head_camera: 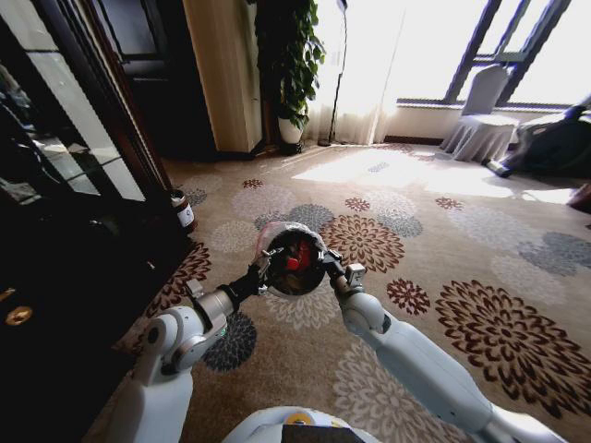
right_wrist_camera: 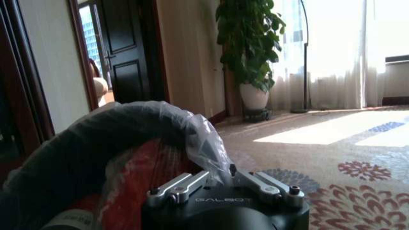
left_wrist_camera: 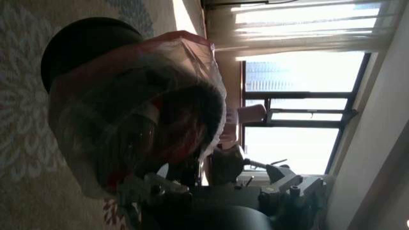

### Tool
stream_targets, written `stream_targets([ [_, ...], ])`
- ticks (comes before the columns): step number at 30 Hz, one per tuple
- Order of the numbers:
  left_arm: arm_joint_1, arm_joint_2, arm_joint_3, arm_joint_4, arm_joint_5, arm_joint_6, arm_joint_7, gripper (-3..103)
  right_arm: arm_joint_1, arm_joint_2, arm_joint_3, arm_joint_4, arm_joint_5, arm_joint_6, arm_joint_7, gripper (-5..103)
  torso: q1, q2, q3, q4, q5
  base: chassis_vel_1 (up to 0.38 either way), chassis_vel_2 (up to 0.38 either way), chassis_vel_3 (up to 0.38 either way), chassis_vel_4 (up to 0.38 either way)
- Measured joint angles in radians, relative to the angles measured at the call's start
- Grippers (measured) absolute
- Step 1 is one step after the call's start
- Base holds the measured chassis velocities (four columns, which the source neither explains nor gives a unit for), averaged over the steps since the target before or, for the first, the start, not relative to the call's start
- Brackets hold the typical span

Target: Pick up the trash from the ground and place it into the trash bin.

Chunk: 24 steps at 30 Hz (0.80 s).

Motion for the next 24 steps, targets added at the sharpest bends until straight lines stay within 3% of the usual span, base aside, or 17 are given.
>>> stream_targets([
  [14, 0.057, 0.035, -0.131, -0.113, -0.059, 0.047, -0.018, 100, 0.000, 0.000, 0.000, 0.000, 0.000, -0.001, 0.000, 0, 0.000, 0.000, 0.000, -0.0001, 0.0000, 0.000, 0.000, 0.000, 0.000],
  [17, 0.070, 0.042, -0.152, -0.143, -0.039, 0.072, 0.007, 100, 0.000, 0.000, 0.000, 0.000, 0.000, -0.001, 0.000, 0, 0.000, 0.000, 0.000, 0.0000, 0.0001, 0.000, 0.000, 0.000, 0.000],
  [18, 0.077, 0.046, -0.161, -0.147, 0.003, 0.084, 0.041, 100, 0.000, 0.000, 0.000, 0.000, 0.000, -0.001, 0.001, 0, 0.000, 0.000, 0.000, 0.0000, 0.0001, 0.000, 0.000, 0.000, 0.000],
  [19, 0.084, 0.055, -0.170, -0.150, 0.136, 0.089, 0.123, 100, 0.000, 0.000, 0.000, 0.000, 0.000, -0.001, 0.001, 0, 0.000, 0.000, 0.000, 0.0000, 0.0000, 0.000, 0.000, 0.000, 0.000],
  [20, 0.084, 0.055, -0.170, -0.150, 0.136, 0.089, 0.123, 100, 0.000, 0.000, 0.000, 0.000, 0.000, -0.001, 0.001, 0, 0.000, 0.000, 0.000, 0.0000, 0.0000, 0.000, 0.000, 0.000, 0.000],
  [22, 0.086, 0.077, -0.174, -0.147, 0.366, 0.051, 0.255, 100, 0.000, 0.000, 0.000, 0.000, 0.000, -0.001, 0.001, 0, 0.000, 0.000, 0.000, 0.0001, 0.0000, 0.000, 0.000, 0.000, 0.000],
  [23, 0.082, 0.104, -0.174, -0.104, 0.547, -0.013, 0.340, 100, 0.000, 0.000, 0.000, 0.000, 0.000, -0.001, 0.001, 0, 0.000, 0.000, 0.000, 0.0002, 0.0003, 0.000, 0.000, 0.000, 0.000],
  [24, 0.082, 0.104, -0.174, -0.104, 0.547, -0.013, 0.340, 100, 0.000, 0.000, 0.000, 0.000, 0.000, -0.001, 0.001, 0, 0.000, 0.000, 0.000, 0.0002, 0.0003, 0.000, 0.000, 0.000, 0.000],
])
